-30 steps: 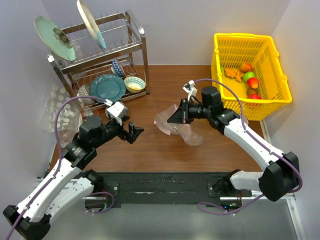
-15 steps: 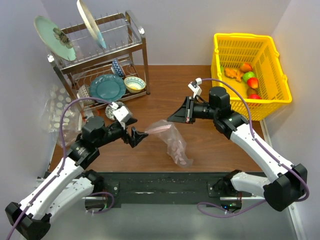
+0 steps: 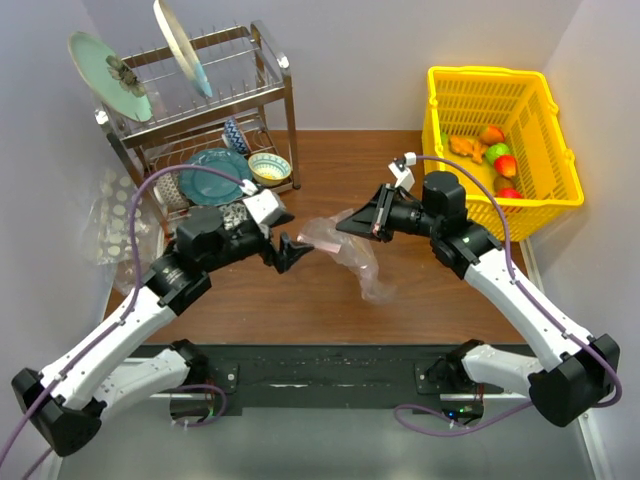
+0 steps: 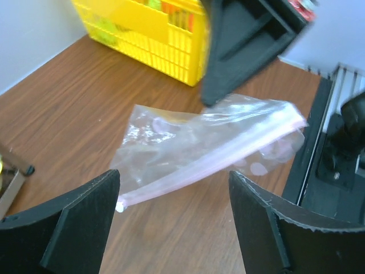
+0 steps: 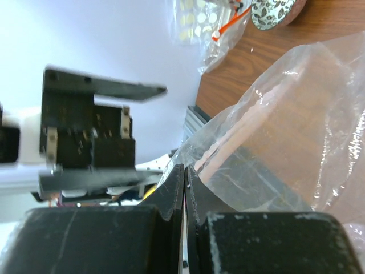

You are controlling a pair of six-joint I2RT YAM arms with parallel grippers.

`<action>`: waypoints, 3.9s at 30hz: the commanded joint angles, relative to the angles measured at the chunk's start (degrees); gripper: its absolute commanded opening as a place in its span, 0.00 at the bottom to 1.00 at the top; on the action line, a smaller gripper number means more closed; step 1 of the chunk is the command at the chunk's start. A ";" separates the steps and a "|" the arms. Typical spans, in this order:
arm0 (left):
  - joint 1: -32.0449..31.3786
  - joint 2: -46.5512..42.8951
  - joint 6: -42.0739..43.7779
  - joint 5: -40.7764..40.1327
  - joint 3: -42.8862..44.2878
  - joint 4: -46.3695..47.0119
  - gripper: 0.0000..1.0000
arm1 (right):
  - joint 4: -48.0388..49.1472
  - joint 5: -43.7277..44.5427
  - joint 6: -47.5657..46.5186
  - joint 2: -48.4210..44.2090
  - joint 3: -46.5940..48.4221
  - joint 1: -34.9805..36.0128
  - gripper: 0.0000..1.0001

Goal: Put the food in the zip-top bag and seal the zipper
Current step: Pick up the zipper food storage bag at the center of the board.

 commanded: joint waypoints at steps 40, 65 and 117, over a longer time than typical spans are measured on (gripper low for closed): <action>-10.71 0.37 16.26 -10.47 -1.30 8.18 0.56 | 5.29 1.56 9.18 2.24 2.26 -0.12 0.00; -2.80 1.42 11.16 -1.07 -0.77 12.93 0.48 | 8.37 0.59 11.29 2.16 1.03 -0.04 0.00; 3.53 16.28 -9.22 0.69 9.25 -1.40 0.00 | -2.34 20.26 -31.59 6.63 3.12 17.80 0.41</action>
